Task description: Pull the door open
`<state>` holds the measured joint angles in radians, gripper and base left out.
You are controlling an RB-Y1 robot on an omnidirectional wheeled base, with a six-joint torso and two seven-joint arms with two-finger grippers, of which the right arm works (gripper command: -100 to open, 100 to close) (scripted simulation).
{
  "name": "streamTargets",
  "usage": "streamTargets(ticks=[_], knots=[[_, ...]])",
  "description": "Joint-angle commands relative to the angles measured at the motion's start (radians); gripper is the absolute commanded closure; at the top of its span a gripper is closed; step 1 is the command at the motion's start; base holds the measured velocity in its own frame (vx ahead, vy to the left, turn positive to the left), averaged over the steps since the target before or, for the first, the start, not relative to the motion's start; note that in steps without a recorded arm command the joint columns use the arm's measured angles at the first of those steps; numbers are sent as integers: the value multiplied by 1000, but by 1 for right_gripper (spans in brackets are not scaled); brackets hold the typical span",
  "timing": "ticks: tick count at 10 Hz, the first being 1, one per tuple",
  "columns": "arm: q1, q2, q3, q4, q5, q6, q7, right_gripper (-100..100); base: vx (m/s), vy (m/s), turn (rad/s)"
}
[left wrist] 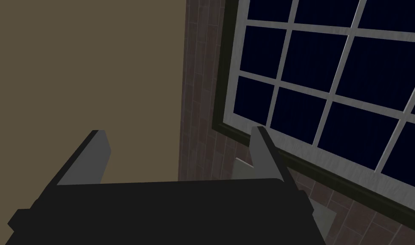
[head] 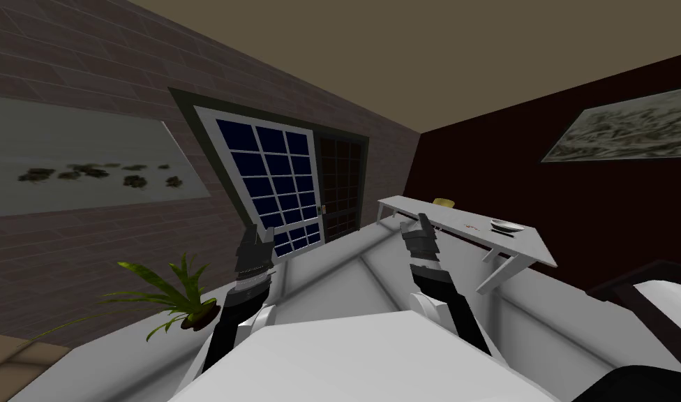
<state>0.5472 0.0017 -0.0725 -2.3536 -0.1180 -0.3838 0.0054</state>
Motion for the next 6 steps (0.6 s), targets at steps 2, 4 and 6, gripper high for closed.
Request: streamTargets(ticks=[2, 4, 6], knots=[[-17, -13, -8, 51, 24, -15, 39, -100, 140, 38, 39], [-29, -20, -13, 85, 40, -26, 65, -100, 130, 34, 34], [-40, -26, -19, 117, 55, -36, 89, -100, 108, 32, 36]])
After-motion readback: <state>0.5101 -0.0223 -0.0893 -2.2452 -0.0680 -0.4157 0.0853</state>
